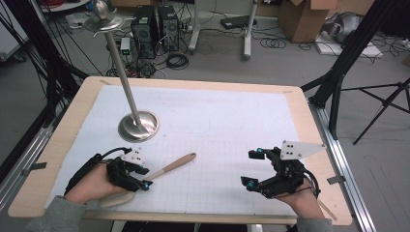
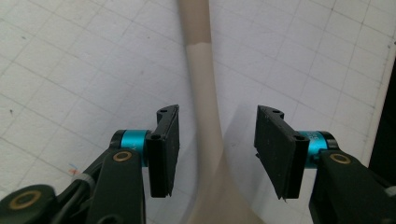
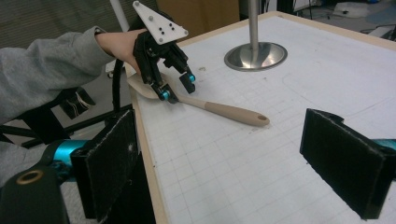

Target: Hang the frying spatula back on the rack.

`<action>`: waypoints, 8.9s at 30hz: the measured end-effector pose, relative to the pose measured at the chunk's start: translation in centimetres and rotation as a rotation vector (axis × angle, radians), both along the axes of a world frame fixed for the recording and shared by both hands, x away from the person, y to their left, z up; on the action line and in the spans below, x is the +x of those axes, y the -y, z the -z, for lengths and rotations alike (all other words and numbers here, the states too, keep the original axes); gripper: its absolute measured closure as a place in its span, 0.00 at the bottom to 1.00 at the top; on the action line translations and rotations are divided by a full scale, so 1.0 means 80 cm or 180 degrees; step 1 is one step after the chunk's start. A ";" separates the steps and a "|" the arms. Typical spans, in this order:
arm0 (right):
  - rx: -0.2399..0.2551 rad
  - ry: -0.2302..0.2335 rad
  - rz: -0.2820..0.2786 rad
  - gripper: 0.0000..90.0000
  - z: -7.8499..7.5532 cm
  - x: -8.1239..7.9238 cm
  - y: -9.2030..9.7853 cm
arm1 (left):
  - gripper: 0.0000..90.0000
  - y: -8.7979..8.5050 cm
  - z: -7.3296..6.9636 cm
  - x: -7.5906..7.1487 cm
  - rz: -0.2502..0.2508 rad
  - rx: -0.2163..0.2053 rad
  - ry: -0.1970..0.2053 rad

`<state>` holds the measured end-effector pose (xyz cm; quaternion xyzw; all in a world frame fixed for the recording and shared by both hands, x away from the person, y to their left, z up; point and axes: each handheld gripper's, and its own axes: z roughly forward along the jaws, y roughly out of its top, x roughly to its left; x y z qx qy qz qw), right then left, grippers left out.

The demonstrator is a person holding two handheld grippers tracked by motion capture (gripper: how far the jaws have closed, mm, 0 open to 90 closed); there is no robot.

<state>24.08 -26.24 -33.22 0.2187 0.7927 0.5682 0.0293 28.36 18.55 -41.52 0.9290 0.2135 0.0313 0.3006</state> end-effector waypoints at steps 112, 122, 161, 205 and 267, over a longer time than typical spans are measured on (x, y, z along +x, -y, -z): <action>-0.0026 -0.0040 -0.0093 0.12 0.004 0.020 -0.018 | 0.85 -0.143 -0.067 -0.022 -0.0795 -0.0678 0.0549; -0.0023 -0.0036 -0.0121 0.12 0.002 0.023 -0.021 | 0.85 -0.159 -0.070 -0.029 -0.0770 -0.0751 0.0645; 0.0005 -0.0023 -0.0059 0.12 0.000 0.031 -0.015 | 0.85 -0.247 -0.141 -0.039 -0.1151 -0.1400 0.1021; 0.0076 0.0009 0.0002 0.12 0.003 0.038 -0.009 | 0.85 -0.296 -0.239 -0.019 -0.1324 -0.1314 0.1187; 0.0120 -0.0017 0.0063 0.12 0.005 0.034 0.004 | 0.85 -0.284 -0.251 0.014 -0.1293 -0.1677 0.1199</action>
